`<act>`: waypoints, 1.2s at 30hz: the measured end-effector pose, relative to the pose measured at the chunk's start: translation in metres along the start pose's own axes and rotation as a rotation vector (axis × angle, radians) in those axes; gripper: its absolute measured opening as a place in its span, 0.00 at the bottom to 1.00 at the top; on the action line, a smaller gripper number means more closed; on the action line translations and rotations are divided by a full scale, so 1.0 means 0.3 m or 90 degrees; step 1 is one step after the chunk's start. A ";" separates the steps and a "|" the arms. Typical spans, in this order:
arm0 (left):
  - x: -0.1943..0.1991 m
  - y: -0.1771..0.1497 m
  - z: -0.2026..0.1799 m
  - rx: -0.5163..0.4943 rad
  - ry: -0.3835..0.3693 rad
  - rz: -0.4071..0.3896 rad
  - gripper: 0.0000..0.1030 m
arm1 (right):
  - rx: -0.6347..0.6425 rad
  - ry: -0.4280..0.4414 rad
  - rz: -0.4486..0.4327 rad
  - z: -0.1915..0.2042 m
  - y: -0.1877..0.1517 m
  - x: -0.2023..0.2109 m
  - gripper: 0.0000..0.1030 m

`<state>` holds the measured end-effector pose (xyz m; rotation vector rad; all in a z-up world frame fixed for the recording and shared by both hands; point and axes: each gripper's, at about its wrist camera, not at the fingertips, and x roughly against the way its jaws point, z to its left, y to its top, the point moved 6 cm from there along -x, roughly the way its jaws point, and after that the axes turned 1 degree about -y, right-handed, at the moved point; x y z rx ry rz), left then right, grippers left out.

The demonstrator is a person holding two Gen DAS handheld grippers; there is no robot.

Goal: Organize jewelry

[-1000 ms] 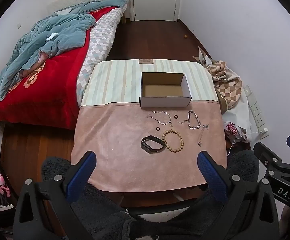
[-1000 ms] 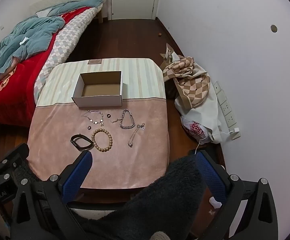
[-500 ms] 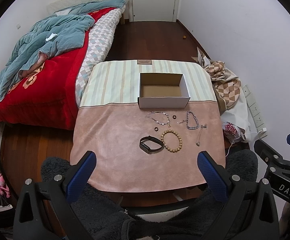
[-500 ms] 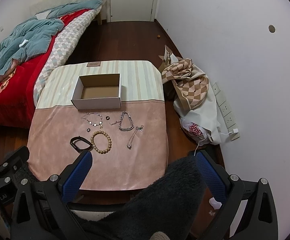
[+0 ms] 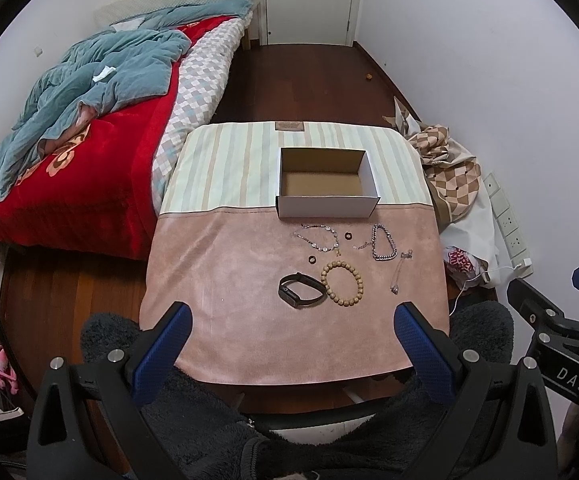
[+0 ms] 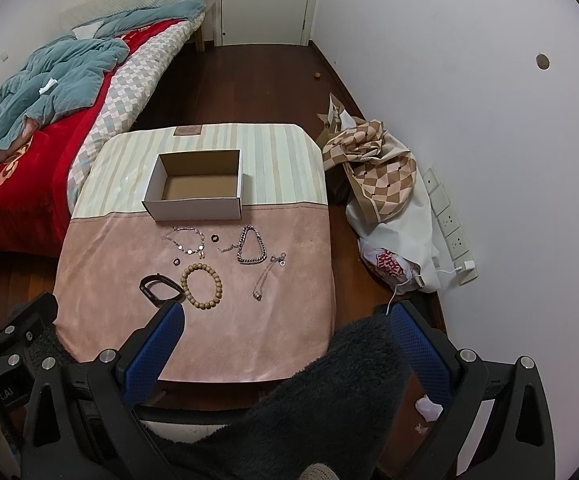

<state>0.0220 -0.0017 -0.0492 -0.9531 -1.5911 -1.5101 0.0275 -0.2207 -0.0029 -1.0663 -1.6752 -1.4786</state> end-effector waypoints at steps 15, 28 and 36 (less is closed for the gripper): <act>0.008 0.002 0.001 -0.002 -0.002 -0.007 1.00 | 0.004 -0.003 -0.011 -0.007 0.014 0.019 1.00; 0.007 0.000 -0.003 -0.003 -0.002 -0.008 1.00 | 0.004 -0.003 -0.010 -0.010 0.013 0.021 1.00; 0.008 -0.002 -0.007 -0.001 -0.003 -0.007 1.00 | 0.005 -0.005 -0.014 -0.020 0.017 0.025 1.00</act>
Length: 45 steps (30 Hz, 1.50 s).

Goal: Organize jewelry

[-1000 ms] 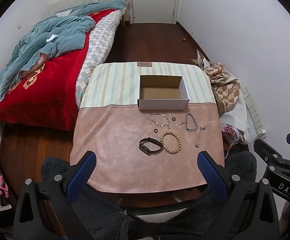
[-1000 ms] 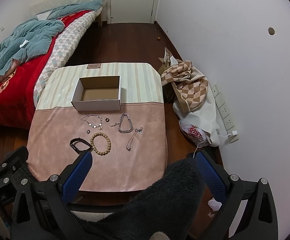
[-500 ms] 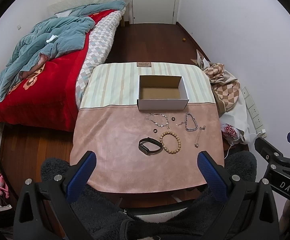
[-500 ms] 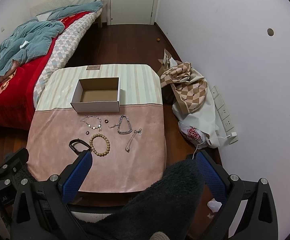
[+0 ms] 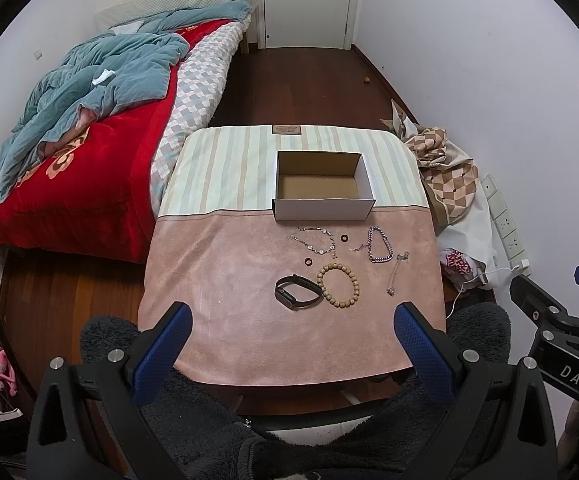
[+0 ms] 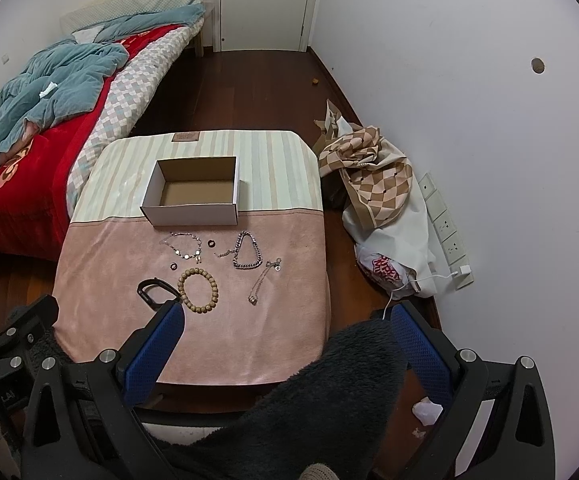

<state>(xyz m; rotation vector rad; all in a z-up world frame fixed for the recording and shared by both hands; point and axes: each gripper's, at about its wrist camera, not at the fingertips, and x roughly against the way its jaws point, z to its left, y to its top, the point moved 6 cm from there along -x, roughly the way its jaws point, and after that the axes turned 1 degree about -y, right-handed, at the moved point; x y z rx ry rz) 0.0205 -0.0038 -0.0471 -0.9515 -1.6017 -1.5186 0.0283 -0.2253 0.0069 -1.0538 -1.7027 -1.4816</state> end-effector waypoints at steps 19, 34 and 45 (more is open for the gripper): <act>-0.015 0.021 0.004 0.004 0.011 -0.011 1.00 | -0.009 0.005 -0.016 -0.004 0.012 0.015 1.00; -0.523 0.033 0.228 0.070 0.152 0.049 1.00 | -0.013 0.068 0.097 0.173 0.011 -0.620 0.92; -0.815 -0.136 0.232 0.114 0.071 0.194 0.99 | 0.045 0.107 0.218 0.371 -0.186 -1.010 0.51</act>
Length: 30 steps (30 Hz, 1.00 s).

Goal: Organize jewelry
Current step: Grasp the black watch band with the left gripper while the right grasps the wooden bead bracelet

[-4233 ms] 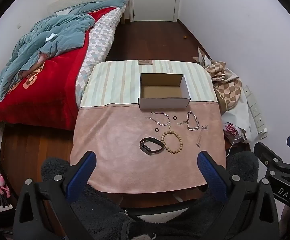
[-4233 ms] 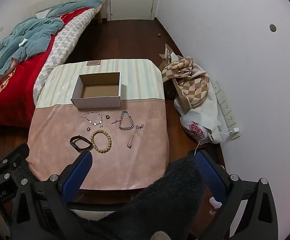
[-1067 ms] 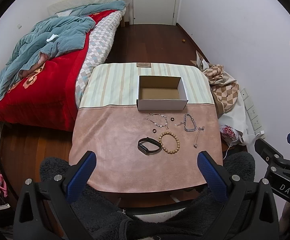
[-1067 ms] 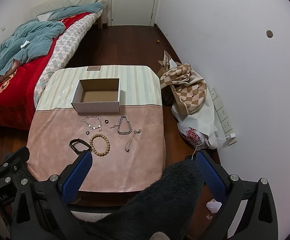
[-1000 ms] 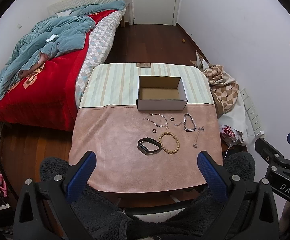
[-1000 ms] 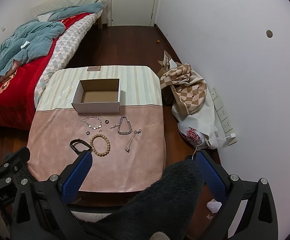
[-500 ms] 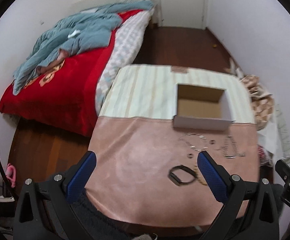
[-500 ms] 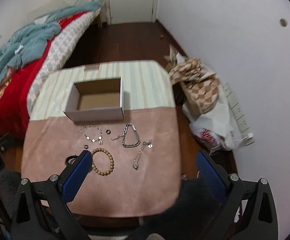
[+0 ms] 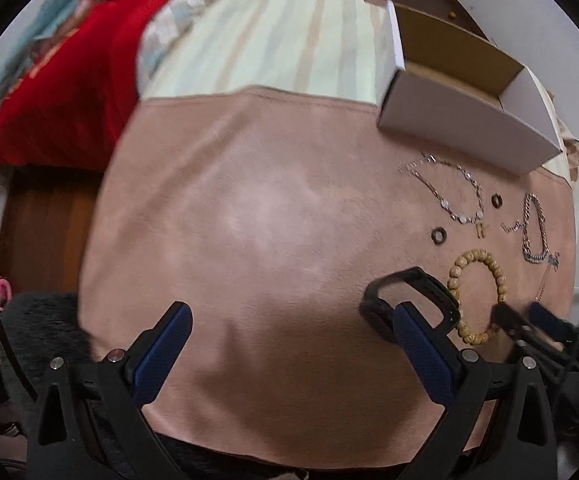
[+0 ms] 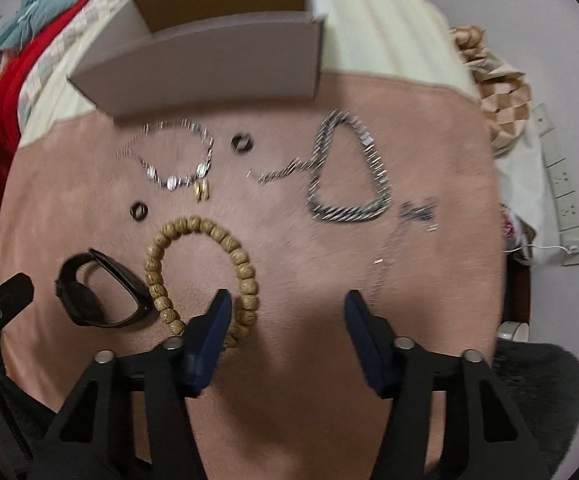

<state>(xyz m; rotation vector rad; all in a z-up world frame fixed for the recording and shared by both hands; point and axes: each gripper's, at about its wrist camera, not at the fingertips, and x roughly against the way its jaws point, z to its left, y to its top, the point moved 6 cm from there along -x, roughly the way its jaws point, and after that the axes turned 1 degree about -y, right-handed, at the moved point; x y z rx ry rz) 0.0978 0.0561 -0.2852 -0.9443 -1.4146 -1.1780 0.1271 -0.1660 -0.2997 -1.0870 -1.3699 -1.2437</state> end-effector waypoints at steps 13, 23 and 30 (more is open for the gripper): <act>-0.106 -0.013 -0.124 -0.082 -0.067 0.028 0.16 | 0.016 -0.012 0.002 0.012 -0.044 0.023 0.10; -0.094 0.019 -0.106 -0.104 -0.038 -0.015 0.15 | 0.021 -0.028 -0.043 0.012 -0.016 0.021 0.14; -0.062 0.050 -0.107 -0.103 -0.033 -0.037 0.07 | -0.006 -0.003 -0.040 -0.024 -0.002 0.014 0.09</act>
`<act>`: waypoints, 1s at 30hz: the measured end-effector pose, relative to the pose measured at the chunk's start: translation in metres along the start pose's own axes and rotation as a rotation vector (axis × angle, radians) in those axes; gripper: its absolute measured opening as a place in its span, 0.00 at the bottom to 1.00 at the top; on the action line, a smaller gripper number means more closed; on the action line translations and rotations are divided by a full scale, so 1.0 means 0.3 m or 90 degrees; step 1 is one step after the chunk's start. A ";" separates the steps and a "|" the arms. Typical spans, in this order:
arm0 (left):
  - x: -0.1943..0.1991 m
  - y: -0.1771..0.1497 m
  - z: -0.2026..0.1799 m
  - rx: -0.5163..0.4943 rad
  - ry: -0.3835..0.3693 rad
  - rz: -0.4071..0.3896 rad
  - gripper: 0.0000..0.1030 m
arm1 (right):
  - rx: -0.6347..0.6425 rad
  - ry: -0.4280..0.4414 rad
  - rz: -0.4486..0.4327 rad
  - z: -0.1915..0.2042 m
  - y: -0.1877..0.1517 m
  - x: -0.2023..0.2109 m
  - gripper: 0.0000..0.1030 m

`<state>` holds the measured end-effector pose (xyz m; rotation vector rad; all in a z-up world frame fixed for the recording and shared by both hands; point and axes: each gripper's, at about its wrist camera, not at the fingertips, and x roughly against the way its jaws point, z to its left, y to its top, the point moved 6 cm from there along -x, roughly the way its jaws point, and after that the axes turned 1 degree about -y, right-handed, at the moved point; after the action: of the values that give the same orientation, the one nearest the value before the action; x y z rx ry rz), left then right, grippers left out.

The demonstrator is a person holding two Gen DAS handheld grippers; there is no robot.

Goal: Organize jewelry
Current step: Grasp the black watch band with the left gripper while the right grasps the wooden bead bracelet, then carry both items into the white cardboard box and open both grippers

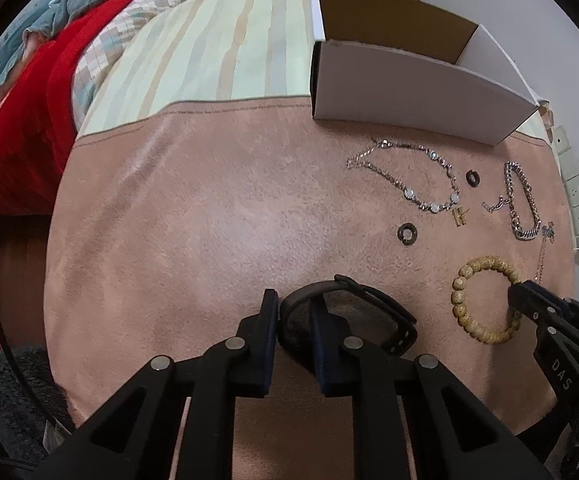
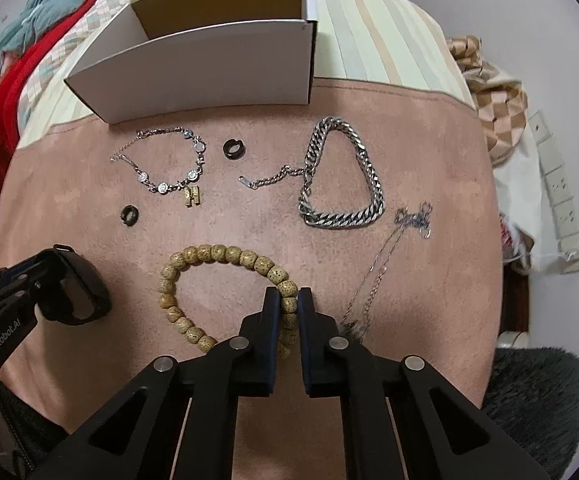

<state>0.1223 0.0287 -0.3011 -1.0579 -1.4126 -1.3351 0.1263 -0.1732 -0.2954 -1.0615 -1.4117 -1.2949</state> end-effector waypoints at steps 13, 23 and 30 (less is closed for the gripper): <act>0.133 0.057 -0.006 0.023 -0.052 -0.037 0.07 | -0.021 0.076 -0.058 0.028 0.055 0.210 0.09; 0.324 0.269 -0.019 0.022 -0.087 -0.113 0.07 | -0.005 0.132 -0.145 0.054 0.256 0.455 0.09; 0.364 0.500 -0.023 0.003 -0.084 -0.157 0.07 | 0.019 0.138 -0.209 0.076 0.517 0.587 0.09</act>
<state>0.2427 0.0301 -0.1598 -1.0082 -1.6876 -1.4558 0.2391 -0.1364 -0.0916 -0.6619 -1.4732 -1.5661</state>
